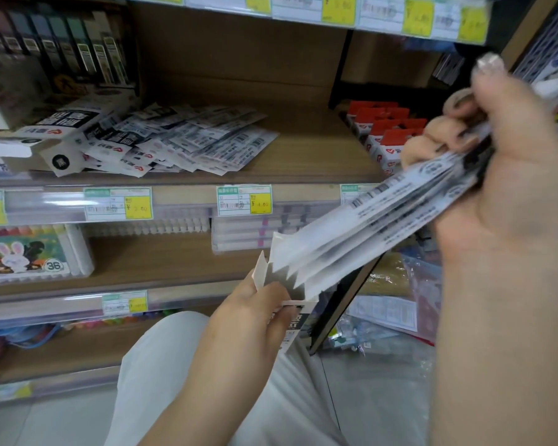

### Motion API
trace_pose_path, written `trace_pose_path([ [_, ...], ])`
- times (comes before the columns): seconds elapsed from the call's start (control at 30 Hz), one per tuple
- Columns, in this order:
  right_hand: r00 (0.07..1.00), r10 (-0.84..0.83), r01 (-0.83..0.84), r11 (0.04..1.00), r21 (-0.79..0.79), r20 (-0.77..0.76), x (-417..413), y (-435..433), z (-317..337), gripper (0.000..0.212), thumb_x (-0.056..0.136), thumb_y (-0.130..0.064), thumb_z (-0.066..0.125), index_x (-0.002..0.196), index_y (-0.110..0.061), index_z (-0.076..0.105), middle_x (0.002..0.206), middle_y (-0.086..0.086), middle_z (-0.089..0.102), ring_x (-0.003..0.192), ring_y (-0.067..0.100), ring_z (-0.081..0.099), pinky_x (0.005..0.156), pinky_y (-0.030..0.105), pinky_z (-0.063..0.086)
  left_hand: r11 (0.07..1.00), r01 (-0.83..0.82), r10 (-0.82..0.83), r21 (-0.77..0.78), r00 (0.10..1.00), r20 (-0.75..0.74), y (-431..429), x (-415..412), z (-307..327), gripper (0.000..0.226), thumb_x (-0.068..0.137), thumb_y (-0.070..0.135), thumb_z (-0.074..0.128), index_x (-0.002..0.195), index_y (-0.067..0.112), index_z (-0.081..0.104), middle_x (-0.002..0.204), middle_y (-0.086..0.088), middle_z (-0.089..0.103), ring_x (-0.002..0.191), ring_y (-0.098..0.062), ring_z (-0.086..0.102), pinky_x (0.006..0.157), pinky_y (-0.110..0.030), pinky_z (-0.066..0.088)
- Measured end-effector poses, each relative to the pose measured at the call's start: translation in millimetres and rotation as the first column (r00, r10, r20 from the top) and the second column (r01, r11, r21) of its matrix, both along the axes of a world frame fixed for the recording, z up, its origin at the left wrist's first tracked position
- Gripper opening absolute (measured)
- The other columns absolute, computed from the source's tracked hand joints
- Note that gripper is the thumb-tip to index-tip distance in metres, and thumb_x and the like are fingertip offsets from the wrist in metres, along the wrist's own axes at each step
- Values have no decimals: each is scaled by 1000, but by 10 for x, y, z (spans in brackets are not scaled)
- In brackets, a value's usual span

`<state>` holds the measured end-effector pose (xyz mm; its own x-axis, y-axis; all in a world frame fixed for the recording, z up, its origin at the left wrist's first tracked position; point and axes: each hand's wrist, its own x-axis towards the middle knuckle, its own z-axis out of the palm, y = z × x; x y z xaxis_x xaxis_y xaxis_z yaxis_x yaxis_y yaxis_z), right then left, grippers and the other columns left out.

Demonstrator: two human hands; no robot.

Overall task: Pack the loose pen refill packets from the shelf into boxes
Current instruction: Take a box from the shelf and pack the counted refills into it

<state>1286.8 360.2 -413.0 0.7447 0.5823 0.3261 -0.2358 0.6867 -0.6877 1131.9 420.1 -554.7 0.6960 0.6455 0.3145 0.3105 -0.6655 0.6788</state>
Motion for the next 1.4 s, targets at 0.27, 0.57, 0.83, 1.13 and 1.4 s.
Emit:
trace_pose_path([
  [0.27,966,-256,235,930,-284,-40,-47,253,-312,28,84,-13,69,70,-16,44,61,-2,45,42,6,45,45,20,43,1000,20,-21,23,1000,10,15,18,-38,16,85,18,64,73,22,55,82,11,48,73,-1,49,56,-17,39],
  [0.57,832,-482,548,789,-277,275,-54,305,-411,29,77,-22,73,71,-21,45,47,-16,53,39,3,53,47,20,45,999,28,-29,19,998,61,-1,50,-40,11,88,16,59,80,21,56,80,14,42,68,-10,47,55,-26,40],
  [0.83,762,-338,575,747,-336,553,-320,396,-697,29,69,-34,76,69,-32,47,59,-13,59,55,7,60,49,18,48,998,38,-41,55,998,51,8,135,-11,5,85,8,61,82,10,58,91,8,39,70,-15,45,56,-30,37],
  [1.13,728,312,284,673,-683,611,-115,221,-680,55,58,-54,76,105,-39,51,90,-19,62,87,-8,57,70,20,47,996,29,-33,88,998,51,97,130,-11,6,84,9,65,87,10,60,91,6,50,75,-19,53,53,-30,43],
  [1.4,372,578,420,593,-687,726,14,190,-523,10,76,-24,73,69,-29,68,105,-16,64,97,-8,52,85,8,33,995,52,-57,89,997,58,126,145,3,12,84,9,65,92,17,63,90,11,46,72,-15,53,54,-28,43],
])
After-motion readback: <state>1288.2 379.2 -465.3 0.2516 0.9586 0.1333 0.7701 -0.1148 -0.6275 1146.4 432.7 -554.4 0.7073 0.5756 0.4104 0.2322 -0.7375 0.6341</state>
